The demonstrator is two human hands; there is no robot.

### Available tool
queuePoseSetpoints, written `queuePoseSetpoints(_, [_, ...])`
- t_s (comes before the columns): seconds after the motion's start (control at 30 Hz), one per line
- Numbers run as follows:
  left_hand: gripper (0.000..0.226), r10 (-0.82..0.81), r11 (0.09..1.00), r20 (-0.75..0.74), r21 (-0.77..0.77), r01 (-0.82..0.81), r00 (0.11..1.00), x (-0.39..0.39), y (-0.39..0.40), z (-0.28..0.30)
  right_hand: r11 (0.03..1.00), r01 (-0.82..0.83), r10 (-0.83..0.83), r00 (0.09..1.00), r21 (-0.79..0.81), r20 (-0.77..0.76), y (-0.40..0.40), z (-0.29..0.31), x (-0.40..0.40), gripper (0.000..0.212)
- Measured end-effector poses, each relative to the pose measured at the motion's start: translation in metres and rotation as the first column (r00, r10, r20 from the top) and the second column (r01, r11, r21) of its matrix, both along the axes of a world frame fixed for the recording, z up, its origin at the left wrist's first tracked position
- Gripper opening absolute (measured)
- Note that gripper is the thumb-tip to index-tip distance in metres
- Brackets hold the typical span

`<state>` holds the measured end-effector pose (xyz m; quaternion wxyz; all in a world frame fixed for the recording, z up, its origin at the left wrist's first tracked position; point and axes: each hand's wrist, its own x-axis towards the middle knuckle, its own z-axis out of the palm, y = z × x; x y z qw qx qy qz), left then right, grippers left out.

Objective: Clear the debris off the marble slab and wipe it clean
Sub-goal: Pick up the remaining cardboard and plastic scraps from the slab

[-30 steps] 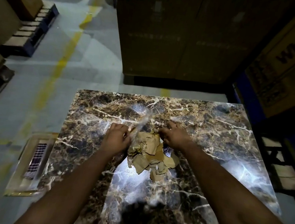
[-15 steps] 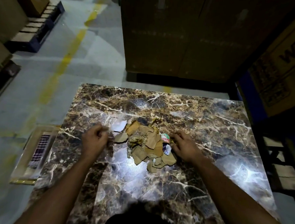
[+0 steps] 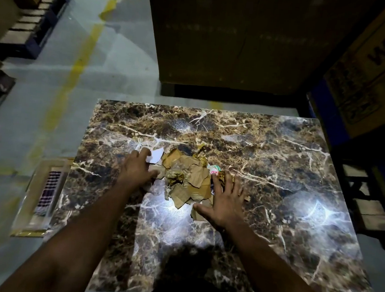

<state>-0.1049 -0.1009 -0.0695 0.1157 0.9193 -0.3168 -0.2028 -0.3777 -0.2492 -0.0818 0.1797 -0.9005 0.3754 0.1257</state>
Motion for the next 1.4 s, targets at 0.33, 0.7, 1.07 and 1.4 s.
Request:
queuePoseSetpoints(0.33, [0.042, -0.08, 0.997, 0.155, -0.005, 0.082, 0.985, -0.025, 0.02, -0.025, 0.99, 0.073, -0.053, 0.985, -0.12, 0.164, 0.013, -0.015, -0.014, 0.074])
queuePoseSetpoints(0.7, [0.017, -0.027, 0.987, 0.269, -0.143, 0.067, 0.963, -0.108, 0.07, -0.035, 0.977, 0.135, -0.107, 0.98, -0.164, 0.168, 0.03, -0.025, -0.029, 0.05])
queuePoseSetpoints(1.07, [0.024, 0.297, 0.817, -0.191, -0.457, -0.352, 0.936, -0.11, 0.069, -0.008, 1.0, 0.021, -0.022, 0.938, 0.007, 0.346, 0.0, -0.008, -0.046, 0.032])
queuePoseSetpoints(1.4, [0.026, 0.136, 0.774, -0.16, -0.599, -0.206, 0.978, -0.112, 0.031, 0.018, 0.875, 0.33, -0.469, 0.759, 0.353, 0.452, -0.05, 0.038, -0.072, 0.023])
